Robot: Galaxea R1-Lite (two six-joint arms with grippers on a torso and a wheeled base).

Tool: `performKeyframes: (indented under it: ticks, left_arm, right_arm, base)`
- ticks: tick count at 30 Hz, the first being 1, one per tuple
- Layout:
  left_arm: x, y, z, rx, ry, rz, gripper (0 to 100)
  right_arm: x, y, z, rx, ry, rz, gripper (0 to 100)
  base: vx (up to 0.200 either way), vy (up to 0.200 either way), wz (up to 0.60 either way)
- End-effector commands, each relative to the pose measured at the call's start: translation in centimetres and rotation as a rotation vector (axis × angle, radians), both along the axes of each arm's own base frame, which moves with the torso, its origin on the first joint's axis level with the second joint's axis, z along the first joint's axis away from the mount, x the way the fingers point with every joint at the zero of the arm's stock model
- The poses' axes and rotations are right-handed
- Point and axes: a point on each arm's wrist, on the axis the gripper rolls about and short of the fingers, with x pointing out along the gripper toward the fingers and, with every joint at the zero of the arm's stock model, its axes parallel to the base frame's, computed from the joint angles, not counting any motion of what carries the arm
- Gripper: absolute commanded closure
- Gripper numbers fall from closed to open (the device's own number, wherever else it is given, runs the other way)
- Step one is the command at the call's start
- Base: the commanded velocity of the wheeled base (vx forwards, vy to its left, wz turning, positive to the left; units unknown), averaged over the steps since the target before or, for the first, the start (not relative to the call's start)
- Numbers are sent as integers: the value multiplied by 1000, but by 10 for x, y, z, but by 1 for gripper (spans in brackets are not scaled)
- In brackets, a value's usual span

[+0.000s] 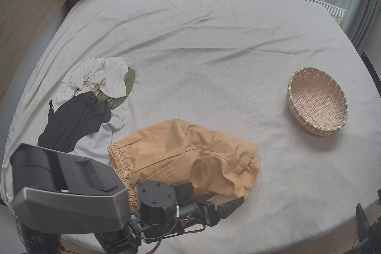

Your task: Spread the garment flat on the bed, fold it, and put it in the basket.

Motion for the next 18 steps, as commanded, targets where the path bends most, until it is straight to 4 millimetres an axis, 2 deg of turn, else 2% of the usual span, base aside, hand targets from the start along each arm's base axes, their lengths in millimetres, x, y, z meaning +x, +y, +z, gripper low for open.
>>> performKeyframes:
  ticks: [1,3,5,8,10,12,13,14,18]
  left_arm:
    - [-11,54,53,-85,-48,85,0]
    - [-13,62,57,-90,-47,90,0]
    - [-17,89,56,-61,-24,148,0]
    - [-15,117,48,-3,0,239,0]
    - [-14,128,46,18,0,266,0]
    - [-14,150,44,43,6,284,0]
    - [-14,150,44,43,6,284,0]
    - [-14,161,41,59,10,293,0]
    - [-9,178,35,97,18,350,0]
  right_arm:
    - [0,0,-5,0,5,0,0]
    - [0,0,-5,0,5,0,0]
    - [0,0,-5,0,5,0,0]
    - [0,0,-5,0,5,0,0]
    - [0,0,-5,0,5,0,0]
    - [0,0,-5,0,7,0,0]
    - [0,0,-5,0,7,0,0]
    - [0,0,-5,0,5,0,0]
    - [0,0,-5,0,7,0,0]
  base:
    - [0,0,0]
    - [0,0,0]
    - [0,0,0]
    - [0,0,0]
    - [0,0,0]
    - [0,0,0]
    - [0,0,0]
    - [0,0,0]
    - [0,0,0]
